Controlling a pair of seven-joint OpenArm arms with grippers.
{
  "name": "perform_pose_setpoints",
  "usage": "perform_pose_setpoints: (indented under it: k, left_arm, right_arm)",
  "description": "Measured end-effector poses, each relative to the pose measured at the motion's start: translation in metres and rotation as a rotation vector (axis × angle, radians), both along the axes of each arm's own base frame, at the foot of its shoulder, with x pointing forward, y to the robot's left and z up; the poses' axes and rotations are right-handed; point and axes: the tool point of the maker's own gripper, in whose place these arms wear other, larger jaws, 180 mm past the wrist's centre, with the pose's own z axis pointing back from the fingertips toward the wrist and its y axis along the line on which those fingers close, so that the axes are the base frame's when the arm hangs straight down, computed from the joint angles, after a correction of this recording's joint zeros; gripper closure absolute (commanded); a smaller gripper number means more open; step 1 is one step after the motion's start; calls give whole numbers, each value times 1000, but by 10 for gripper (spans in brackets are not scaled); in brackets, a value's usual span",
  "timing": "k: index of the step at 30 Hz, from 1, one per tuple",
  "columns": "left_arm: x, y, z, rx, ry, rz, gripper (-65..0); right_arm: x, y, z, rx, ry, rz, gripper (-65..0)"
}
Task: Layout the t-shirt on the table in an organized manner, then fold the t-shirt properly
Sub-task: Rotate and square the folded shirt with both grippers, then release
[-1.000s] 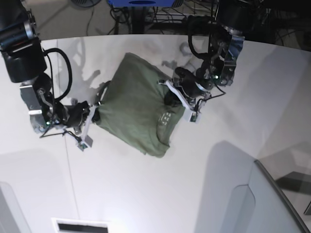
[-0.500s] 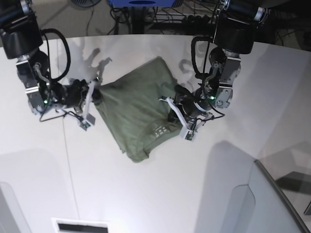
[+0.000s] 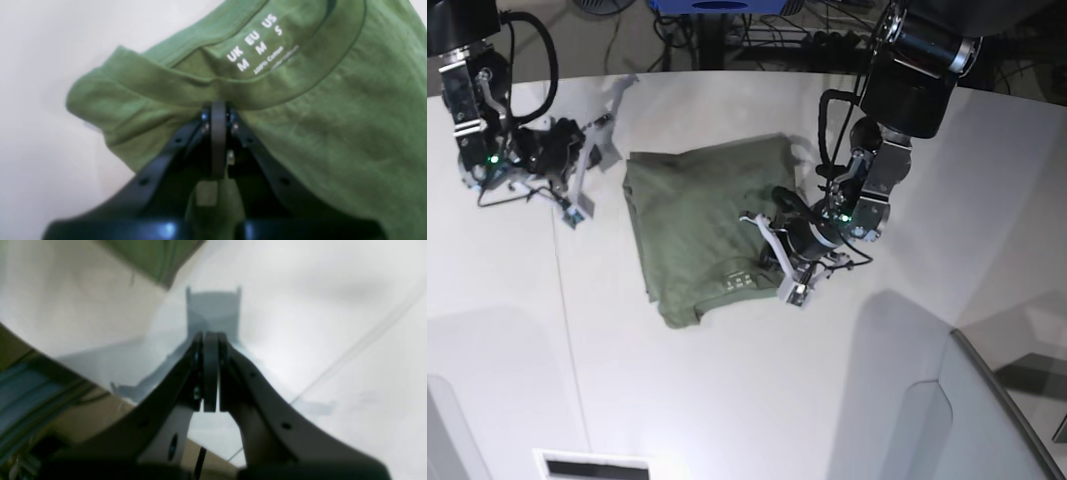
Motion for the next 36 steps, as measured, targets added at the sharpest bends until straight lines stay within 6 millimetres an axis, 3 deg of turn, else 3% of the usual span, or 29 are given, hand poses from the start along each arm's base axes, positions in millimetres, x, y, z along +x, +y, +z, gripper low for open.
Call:
perform_pose_setpoints:
  k: [4, 8, 12, 17, 19, 22, 25, 28, 32, 36]
  left_arm:
    - [22, -15, 43, -38, -110, -13, 0]
    - [17, -12, 69, -8, -148, -47, 0]
    - [-20, -19, 68, -7, -116, -66, 0]
    - [-92, -44, 37, -63, 9, -105, 0]
    - [-110, -34, 24, -47, 51, -89, 0]
    - [-116, 7, 13, -11, 72, 6, 0]
    - [-122, 43, 11, 29, 86, 96, 0]
    - [-122, 50, 13, 26, 80, 113, 0]
    - [-119, 56, 6, 34, 90, 122, 0]
    - [-98, 61, 0, 18, 50, 149, 0]
  right_arm:
    - [29, -12, 29, -10, -90, -37, 0]
    - [41, -18, 42, -41, -109, -33, 0]
    - [67, -9, 53, -7, -160, -44, 0]
    - [83, -13, 27, 21, -114, -102, 0]
    - [83, -9, 15, 17, -96, -80, 0]
    - [80, 5, 1, 46, -79, -59, 0]
    - [74, 6, -8, 46, -58, -57, 0]
    - [70, 4, -11, 36, -47, -58, 0]
    - [61, 32, -15, 87, -34, -34, 0]
    - [44, 42, -20, 106, -14, -24, 0]
